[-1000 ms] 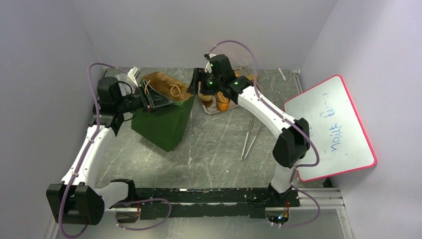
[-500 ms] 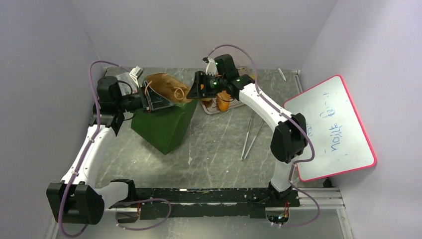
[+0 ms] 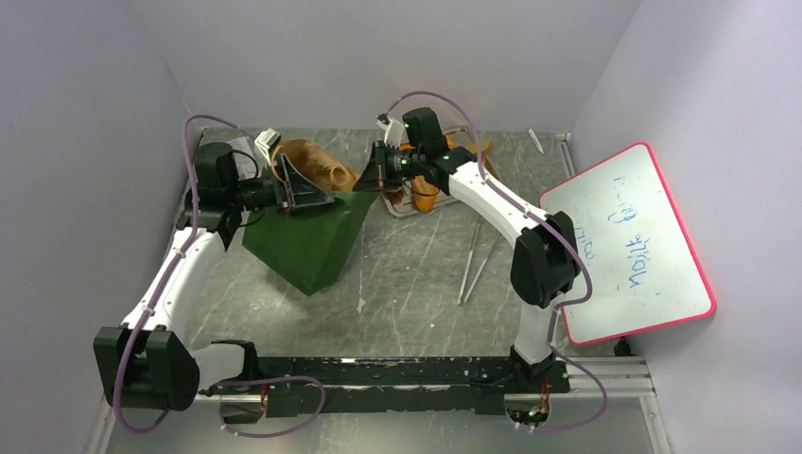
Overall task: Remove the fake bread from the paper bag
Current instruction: Adjust the paper bag at the center of the board.
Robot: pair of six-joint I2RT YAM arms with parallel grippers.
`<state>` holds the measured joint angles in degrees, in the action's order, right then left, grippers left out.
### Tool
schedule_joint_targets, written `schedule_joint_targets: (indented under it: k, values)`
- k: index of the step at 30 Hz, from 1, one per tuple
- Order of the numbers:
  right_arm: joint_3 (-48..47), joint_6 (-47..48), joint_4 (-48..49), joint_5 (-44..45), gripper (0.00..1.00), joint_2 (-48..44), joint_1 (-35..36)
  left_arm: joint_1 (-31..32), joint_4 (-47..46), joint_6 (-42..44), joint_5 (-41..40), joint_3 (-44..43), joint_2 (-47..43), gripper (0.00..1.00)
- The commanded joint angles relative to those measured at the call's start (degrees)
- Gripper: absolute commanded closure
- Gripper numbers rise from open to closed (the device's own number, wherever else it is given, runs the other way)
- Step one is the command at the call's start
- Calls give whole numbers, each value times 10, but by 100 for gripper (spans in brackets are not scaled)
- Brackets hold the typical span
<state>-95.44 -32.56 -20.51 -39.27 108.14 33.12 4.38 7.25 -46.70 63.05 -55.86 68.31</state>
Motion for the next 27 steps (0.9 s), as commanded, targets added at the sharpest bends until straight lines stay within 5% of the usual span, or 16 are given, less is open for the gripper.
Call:
schedule_joint_targets:
  k: [1,15,21,27]
  values:
    - [0,9,12,25,100,-38,3,4,23,13,-8,-25,8,41]
    - [-93,47,-123,173,100,-37,3,4,71,34,-36,-55,31,28]
    - [-131,33,-160,212,100,-28,8,13,116,62,-39,-88,44,11]
    - [-170,11,-176,235,100,-12,14,38,162,89,-60,-114,66,6]
